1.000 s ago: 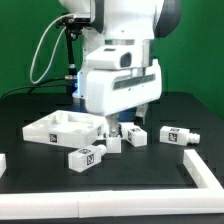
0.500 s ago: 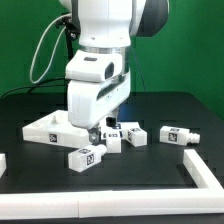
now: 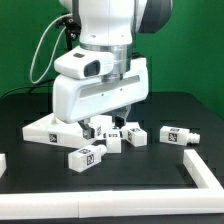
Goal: Assemble one leg
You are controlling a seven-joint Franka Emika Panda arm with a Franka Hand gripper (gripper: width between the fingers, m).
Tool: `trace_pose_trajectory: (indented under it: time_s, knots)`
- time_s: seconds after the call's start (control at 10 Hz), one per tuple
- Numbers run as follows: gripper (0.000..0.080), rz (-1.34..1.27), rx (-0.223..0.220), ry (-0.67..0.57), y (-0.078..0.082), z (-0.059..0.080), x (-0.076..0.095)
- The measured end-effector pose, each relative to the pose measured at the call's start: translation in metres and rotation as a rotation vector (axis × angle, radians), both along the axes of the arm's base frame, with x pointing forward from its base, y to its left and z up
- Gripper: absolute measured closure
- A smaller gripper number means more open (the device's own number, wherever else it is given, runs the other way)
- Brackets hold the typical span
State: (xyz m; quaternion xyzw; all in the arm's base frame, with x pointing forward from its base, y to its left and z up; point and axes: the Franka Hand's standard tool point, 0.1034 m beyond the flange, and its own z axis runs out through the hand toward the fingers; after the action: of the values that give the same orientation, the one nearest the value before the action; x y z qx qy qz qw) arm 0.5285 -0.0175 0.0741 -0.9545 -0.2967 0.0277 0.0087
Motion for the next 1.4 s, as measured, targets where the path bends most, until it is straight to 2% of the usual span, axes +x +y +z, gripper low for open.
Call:
trace_pose_trajectory:
  time_s: [0.1,0.5,0.7,0.9,1.1,1.2,1.3,1.4]
  knots:
    - [0.015,-0.034,0.001,-0.037,-0.001,0.0,0.002]
    - [0.015,-0.296,-0.001,-0.033,0.002,-0.003,0.001]
    - [0.015,-0.702,-0.004,-0.032,-0.014,-0.013,-0.007]
    - [0.015,-0.865,0.017,-0.015,-0.028,-0.026,-0.006]
    - [0.015,-0.912,0.018,-0.012,-0.022,-0.025,-0.006]
    - [0.015,-0.897,0.017,-0.005,-0.027,-0.03,-0.008]
    - [0.015,-0.905,0.016,0.018,-0.043,-0.048,-0.012]
    - [0.015,-0.902,0.011,0.016,-0.052,-0.058,-0.013]
